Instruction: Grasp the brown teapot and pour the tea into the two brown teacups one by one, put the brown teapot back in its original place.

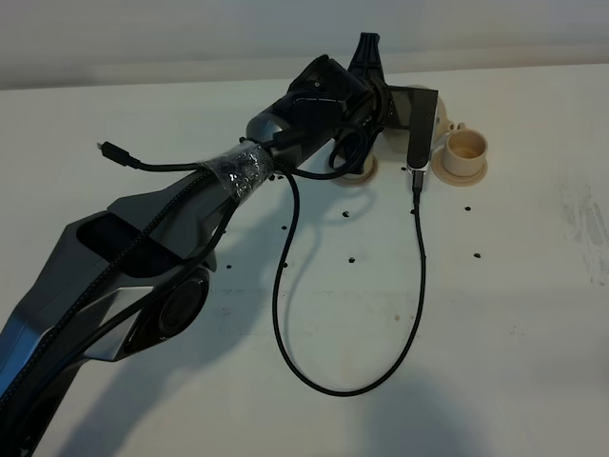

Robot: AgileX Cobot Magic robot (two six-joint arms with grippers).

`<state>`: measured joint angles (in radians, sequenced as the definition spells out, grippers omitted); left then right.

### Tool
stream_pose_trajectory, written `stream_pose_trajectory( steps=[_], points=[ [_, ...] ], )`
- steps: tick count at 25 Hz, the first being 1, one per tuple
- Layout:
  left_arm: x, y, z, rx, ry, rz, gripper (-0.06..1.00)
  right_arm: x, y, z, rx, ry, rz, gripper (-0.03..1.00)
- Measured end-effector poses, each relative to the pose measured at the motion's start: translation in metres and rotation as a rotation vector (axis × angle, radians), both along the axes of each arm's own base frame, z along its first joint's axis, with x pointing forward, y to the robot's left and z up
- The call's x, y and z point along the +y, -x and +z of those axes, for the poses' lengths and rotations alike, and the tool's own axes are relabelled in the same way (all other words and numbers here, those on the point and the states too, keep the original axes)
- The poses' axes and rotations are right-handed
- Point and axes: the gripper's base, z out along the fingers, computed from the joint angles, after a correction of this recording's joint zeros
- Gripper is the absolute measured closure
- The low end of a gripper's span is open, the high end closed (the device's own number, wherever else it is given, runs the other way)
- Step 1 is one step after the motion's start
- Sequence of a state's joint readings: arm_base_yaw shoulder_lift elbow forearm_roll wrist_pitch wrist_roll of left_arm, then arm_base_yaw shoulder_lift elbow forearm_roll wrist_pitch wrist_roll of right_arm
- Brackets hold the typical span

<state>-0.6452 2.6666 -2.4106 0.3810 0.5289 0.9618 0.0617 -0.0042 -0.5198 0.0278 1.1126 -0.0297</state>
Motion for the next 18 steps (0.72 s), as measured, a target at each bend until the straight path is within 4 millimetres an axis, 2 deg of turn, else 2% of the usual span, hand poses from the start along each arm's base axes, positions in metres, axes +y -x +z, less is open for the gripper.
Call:
stream_pose_trajectory(
  steps=[10,18],
  points=[
    [-0.012,0.003,-0.001,-0.066,0.007,-0.045,0.86,0.000,0.000,0.000,0.000,0.000,0.000,0.53],
    [-0.013,0.003,0.000,-0.082,-0.009,-0.053,0.86,0.000,0.000,0.000,0.000,0.000,0.000,0.53]
  ],
)
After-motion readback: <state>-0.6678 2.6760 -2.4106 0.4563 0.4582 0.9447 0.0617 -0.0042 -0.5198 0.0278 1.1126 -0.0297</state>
